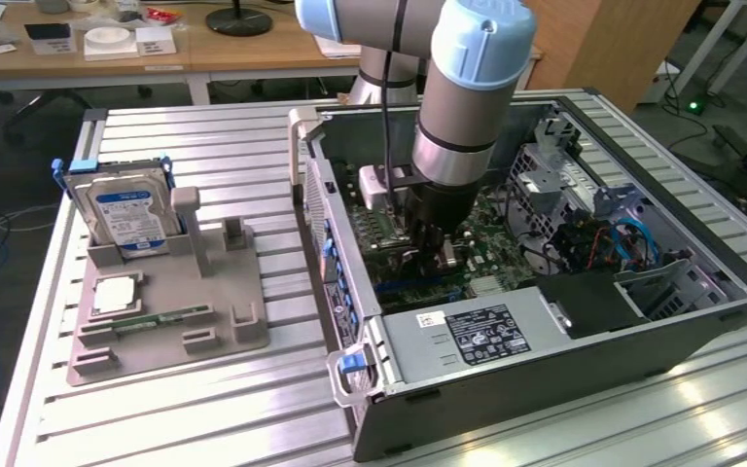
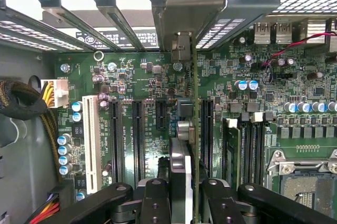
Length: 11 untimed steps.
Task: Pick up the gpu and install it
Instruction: 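Insert the gpu into the slot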
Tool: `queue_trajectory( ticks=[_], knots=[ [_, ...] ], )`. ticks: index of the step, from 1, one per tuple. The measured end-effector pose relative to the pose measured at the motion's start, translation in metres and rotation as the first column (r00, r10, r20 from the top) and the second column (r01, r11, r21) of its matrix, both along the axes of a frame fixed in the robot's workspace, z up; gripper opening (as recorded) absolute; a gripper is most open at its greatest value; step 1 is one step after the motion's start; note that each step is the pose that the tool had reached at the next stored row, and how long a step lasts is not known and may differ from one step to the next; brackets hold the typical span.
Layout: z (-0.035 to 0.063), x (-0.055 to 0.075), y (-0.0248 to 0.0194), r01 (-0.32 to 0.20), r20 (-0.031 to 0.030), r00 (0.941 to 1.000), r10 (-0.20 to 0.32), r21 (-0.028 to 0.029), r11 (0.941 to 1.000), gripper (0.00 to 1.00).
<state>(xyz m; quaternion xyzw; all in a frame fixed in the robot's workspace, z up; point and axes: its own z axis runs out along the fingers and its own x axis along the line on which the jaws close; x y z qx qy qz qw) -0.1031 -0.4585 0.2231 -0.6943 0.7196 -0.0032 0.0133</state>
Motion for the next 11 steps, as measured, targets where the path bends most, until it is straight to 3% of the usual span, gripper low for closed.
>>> queue_trajectory(
  ticks=[11],
  knots=[
    [-0.0026, -0.0002, 0.0, 0.0, -0.0005, 1.0, 0.0, -0.0002, 1.0, 0.28]
  ],
)
